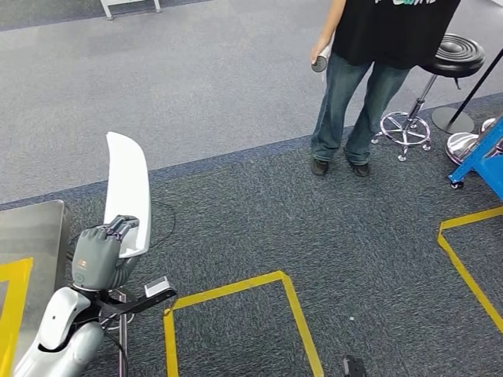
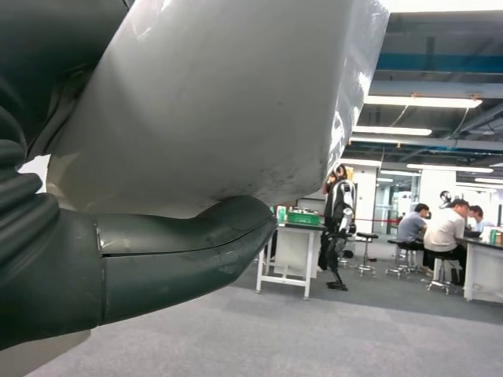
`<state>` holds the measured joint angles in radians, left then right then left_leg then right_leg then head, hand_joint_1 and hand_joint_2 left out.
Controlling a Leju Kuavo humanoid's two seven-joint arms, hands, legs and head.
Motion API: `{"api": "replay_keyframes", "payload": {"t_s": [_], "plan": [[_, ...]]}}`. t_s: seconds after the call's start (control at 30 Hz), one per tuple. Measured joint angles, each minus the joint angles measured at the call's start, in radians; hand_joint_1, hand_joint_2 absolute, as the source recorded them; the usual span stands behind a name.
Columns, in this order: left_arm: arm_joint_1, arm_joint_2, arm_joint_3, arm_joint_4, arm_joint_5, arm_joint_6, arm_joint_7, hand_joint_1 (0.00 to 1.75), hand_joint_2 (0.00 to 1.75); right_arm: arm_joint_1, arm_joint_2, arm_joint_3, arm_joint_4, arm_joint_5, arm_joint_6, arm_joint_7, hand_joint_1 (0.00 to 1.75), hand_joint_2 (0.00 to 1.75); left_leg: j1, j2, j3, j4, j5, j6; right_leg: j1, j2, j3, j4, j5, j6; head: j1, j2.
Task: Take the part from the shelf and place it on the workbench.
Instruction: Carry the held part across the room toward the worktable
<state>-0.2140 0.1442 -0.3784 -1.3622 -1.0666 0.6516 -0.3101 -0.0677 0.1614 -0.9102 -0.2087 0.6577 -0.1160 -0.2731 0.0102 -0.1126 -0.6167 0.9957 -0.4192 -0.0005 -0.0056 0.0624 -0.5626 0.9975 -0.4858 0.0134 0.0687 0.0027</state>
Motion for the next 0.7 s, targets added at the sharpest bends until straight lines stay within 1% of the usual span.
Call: {"api": "replay_keyframes", "payload": {"t_s": [0.23,0.7], "plan": [[0.0,0.0,0.0,0.0,0.0,-0.004,0.0,1.75,1.75,0.0,0.0,0.0,0.0,0.003,0.0,0.0,0.0,0.0,-0.003,0.0,0.0,0.002,0.0,0.0,-0.004,0.0,0.0,0.0,0.0,0.001,0.0,0.0],[-0.013,-0.015,-0.011,0.001,0.001,-0.025,0.002,1.75,1.75,0.0,0.0,-0.016,0.0,0.005,0.003,0.001,0.0,0.0,-0.004,0.0,0.0,0.003,0.0,0.0,-0.004,0.0,0.0,0.0,0.001,0.001,0.0,0.0]]}}
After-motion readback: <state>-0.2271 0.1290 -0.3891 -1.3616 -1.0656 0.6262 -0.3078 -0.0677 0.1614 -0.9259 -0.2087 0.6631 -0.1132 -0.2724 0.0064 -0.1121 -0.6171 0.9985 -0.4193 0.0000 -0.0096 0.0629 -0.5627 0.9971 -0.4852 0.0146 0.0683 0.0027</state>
